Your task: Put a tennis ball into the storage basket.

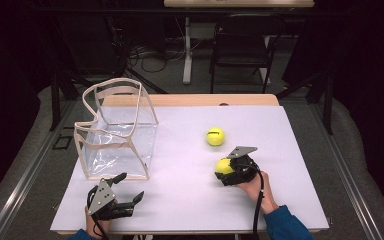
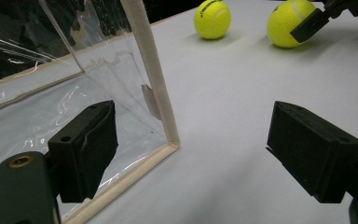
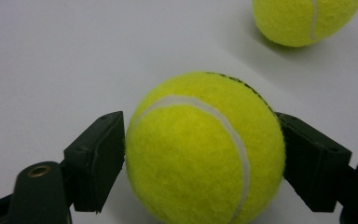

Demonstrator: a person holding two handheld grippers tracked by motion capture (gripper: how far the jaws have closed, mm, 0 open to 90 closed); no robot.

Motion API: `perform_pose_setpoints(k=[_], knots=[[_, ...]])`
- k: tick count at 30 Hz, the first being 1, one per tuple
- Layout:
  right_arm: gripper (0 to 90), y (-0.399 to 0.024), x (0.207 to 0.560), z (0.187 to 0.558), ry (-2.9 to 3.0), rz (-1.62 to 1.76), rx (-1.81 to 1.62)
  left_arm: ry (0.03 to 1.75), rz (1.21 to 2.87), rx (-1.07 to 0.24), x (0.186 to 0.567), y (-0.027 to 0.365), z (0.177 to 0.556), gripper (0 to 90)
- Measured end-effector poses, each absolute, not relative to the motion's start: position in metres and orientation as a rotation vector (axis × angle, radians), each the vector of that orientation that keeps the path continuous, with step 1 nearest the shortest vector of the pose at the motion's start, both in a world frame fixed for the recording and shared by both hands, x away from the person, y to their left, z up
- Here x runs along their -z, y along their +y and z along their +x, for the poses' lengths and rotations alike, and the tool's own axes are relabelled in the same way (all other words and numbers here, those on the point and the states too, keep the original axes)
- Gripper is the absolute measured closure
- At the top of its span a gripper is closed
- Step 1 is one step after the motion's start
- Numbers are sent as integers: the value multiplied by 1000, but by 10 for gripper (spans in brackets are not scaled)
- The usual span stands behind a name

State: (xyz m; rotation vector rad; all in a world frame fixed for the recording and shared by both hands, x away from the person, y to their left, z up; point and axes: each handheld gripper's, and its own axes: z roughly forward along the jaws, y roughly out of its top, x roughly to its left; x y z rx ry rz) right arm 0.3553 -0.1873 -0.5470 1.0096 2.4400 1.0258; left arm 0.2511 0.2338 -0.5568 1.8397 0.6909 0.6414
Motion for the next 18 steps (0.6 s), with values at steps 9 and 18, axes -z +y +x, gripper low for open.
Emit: perform_pose_setpoints(k=[9,18], knots=[[251,-191,547,355,2439,1026,-1019,695,1850,-630,558,234,253,161],[254,-191,543,350,2430,979,-1030,693,1853,-634,557,233,252,161]])
